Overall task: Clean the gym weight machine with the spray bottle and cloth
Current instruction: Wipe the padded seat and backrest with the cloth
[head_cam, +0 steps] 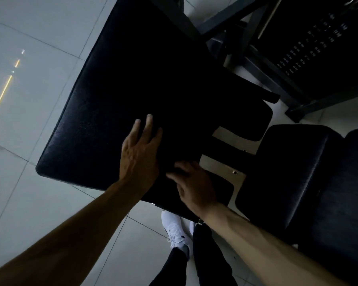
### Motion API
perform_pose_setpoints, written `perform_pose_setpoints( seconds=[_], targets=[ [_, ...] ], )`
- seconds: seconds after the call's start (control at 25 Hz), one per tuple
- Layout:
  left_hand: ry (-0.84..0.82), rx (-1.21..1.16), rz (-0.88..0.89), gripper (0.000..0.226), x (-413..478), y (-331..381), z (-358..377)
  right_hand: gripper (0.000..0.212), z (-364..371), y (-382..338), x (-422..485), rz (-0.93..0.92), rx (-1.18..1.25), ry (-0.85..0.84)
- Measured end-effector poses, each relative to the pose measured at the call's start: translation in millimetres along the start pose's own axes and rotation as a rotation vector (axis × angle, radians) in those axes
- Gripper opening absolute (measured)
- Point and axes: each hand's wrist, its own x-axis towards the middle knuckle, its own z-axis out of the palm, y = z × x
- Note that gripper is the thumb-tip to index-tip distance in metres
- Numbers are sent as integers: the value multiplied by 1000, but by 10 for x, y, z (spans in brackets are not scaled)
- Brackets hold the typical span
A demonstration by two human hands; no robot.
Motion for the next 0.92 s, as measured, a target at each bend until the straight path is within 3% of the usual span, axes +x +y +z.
perform_pose_setpoints(
  seconds=[0.12,0.24,0.32,0.44,0.56,0.64,0.76,0.8,0.92],
  targets=[
    [-87,0,67,98,98,188,41,41,-156,385,96,-2,7,-14],
    [-108,63,57,104,108,229,117,35,-597,990,601,310,69,229],
    [-132,81,52,103,115,248,131,34,-790,1200,804,478,165,304],
    [-124,95,48,105,124,269,107,33,-471,752,575,383,112,275],
    [-147,93,36,105,119,293,120,34,-220,389,71,210,87,29],
    [-141,101,39,105,121,280,139,31,-332,691,231,217,123,90],
    [-124,93,53,101,102,287,150,31,-606,983,662,568,198,315],
    [-121,90,54,101,99,286,143,32,-571,883,702,598,199,337],
    [-111,92,50,101,95,283,124,33,-245,306,299,367,57,192]
  ],
)
